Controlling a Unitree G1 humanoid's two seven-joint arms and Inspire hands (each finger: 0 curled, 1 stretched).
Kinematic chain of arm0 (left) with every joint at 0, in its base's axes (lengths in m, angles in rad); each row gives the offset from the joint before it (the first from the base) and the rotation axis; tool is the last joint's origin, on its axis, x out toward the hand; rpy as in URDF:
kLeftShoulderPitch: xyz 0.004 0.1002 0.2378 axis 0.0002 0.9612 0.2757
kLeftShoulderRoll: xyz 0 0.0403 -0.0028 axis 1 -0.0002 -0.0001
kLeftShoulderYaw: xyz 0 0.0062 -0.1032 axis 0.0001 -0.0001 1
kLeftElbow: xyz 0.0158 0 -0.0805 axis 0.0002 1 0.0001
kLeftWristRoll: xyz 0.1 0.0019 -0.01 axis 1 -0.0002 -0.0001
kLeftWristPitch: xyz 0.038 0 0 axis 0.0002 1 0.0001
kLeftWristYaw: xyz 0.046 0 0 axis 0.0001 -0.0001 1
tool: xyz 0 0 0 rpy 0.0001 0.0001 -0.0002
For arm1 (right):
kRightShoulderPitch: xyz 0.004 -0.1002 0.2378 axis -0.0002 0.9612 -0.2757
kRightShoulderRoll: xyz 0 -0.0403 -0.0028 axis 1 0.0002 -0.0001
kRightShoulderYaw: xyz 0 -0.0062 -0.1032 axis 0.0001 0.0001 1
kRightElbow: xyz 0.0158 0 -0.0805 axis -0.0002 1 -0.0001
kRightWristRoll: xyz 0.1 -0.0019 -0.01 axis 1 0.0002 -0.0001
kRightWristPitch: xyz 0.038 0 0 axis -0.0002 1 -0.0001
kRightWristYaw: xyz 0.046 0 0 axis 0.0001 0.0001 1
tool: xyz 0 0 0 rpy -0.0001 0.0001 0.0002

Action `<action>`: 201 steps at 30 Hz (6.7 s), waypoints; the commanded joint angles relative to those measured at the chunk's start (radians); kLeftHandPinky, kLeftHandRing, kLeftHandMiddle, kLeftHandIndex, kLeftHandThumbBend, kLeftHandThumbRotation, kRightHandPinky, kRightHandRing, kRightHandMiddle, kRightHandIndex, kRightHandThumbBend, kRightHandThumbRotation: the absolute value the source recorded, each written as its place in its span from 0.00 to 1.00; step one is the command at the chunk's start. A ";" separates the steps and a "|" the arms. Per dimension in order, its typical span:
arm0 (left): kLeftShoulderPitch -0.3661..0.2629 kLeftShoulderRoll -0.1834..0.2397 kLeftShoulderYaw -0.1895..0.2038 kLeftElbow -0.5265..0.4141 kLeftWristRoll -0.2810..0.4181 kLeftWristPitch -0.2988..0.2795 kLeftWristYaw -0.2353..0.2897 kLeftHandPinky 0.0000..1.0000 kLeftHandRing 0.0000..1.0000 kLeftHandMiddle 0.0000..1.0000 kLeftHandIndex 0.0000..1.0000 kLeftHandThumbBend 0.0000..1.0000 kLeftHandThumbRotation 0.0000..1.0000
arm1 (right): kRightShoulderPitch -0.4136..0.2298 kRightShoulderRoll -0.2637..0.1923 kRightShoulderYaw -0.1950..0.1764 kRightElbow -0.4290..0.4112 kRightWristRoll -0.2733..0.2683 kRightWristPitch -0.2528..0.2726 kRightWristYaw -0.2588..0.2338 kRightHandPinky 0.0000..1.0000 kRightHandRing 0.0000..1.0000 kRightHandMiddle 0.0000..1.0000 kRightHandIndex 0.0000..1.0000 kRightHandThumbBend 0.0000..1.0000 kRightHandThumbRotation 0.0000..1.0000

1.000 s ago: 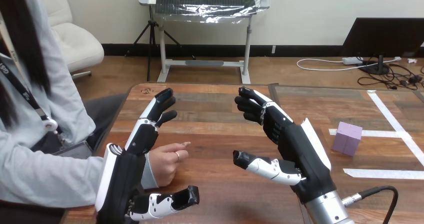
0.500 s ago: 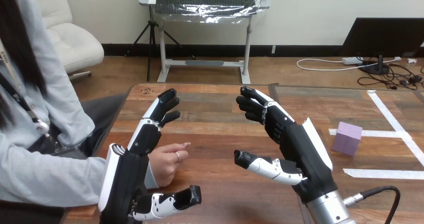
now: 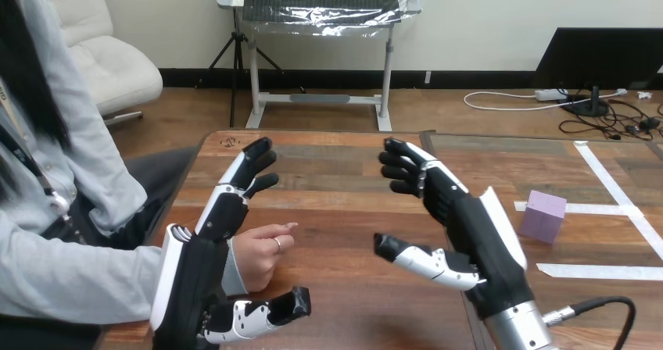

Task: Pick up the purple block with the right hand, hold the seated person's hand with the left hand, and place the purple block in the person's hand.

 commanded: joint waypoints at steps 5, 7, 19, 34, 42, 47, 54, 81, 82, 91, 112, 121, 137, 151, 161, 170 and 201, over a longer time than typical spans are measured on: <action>-0.053 -0.012 0.012 -0.001 -0.001 -0.001 -0.005 0.82 0.90 0.93 0.91 1.00 0.64 | -0.122 -0.042 -0.042 0.020 0.014 -0.003 -0.015 0.84 0.85 0.87 0.87 1.00 0.51; -0.054 -0.013 0.013 -0.001 0.001 -0.002 -0.005 0.82 0.90 0.93 0.91 1.00 0.64 | -0.130 -0.047 -0.047 0.024 0.016 0.000 -0.017 0.85 0.85 0.86 0.87 1.00 0.51; -0.061 -0.012 0.010 0.005 -0.006 -0.008 -0.010 0.83 0.90 0.93 0.91 1.00 0.64 | -0.209 -0.091 -0.086 0.082 -0.020 -0.003 -0.074 0.82 0.84 0.84 0.85 1.00 0.51; -0.065 -0.005 -0.012 0.010 -0.059 -0.009 -0.032 0.85 0.91 0.93 0.91 1.00 0.62 | -0.320 -0.160 -0.123 0.161 -0.021 0.018 -0.117 0.74 0.80 0.82 0.84 1.00 0.55; -0.065 -0.006 0.000 0.008 -0.062 -0.007 -0.038 0.85 0.91 0.93 0.91 1.00 0.62 | -0.373 -0.209 -0.136 0.183 -0.071 0.067 -0.171 0.79 0.82 0.82 0.85 1.00 0.55; -0.066 -0.005 -0.002 0.007 -0.070 -0.005 -0.043 0.85 0.91 0.93 0.91 1.00 0.62 | -0.407 -0.243 -0.135 0.200 -0.107 0.096 -0.205 0.81 0.83 0.82 0.85 1.00 0.55; -0.068 -0.004 -0.009 0.011 -0.087 -0.005 -0.052 0.86 0.91 0.93 0.91 1.00 0.61 | -0.452 -0.296 -0.121 0.231 -0.158 0.123 -0.230 0.81 0.83 0.82 0.86 1.00 0.52; -0.057 -0.014 0.010 -0.015 -0.087 0.002 -0.062 0.84 0.90 0.92 0.90 1.00 0.62 | -0.702 -0.432 -0.035 0.508 -0.294 0.317 -0.223 0.74 0.78 0.79 0.82 1.00 0.41; -0.057 -0.014 0.011 -0.016 -0.086 0.002 -0.062 0.84 0.90 0.92 0.90 1.00 0.62 | -0.709 -0.435 -0.031 0.519 -0.298 0.319 -0.224 0.73 0.77 0.79 0.82 1.00 0.40; -0.053 -0.014 0.015 -0.029 -0.085 0.002 -0.062 0.83 0.90 0.92 0.90 1.00 0.62 | -0.798 -0.468 0.026 0.634 -0.358 0.414 -0.187 0.52 0.63 0.76 0.81 1.00 0.44; -0.052 -0.003 0.023 -0.017 -0.085 -0.031 -0.064 0.85 0.91 0.92 0.89 1.00 0.58 | -0.883 -0.492 0.105 0.766 -0.408 0.551 -0.101 0.65 0.75 0.79 0.82 0.96 0.32; -0.048 0.002 0.030 -0.013 -0.084 -0.041 -0.065 0.84 0.91 0.92 0.89 1.00 0.56 | -0.886 -0.493 0.126 0.786 -0.419 0.589 -0.079 0.70 0.77 0.80 0.83 0.99 0.36; -0.047 0.018 -0.013 -0.012 -0.136 -0.057 -0.079 0.89 0.93 0.93 0.89 1.00 0.53 | -0.868 -0.494 0.157 0.806 -0.428 0.632 -0.026 0.72 0.78 0.82 0.85 0.95 0.34; -0.027 0.012 0.007 -0.042 -0.131 -0.059 -0.088 0.86 0.91 0.92 0.89 1.00 0.55 | -0.843 -0.487 0.192 0.820 -0.455 0.686 0.003 0.74 0.79 0.83 0.87 0.88 0.37; -0.011 0.017 0.014 -0.061 -0.122 -0.057 -0.093 0.84 0.90 0.92 0.88 1.00 0.54 | -0.821 -0.473 0.213 0.825 -0.468 0.711 0.009 0.73 0.78 0.82 0.88 0.83 0.37; -0.001 0.023 0.012 -0.071 -0.124 -0.059 -0.097 0.83 0.90 0.92 0.88 1.00 0.54 | -0.803 -0.462 0.220 0.826 -0.468 0.719 0.017 0.72 0.78 0.82 0.88 0.84 0.38; 0.009 0.044 -0.020 -0.088 -0.163 -0.067 -0.109 0.84 0.90 0.92 0.87 1.00 0.54 | -0.770 -0.433 0.245 0.827 -0.469 0.721 0.001 0.78 0.82 0.85 0.87 0.83 0.35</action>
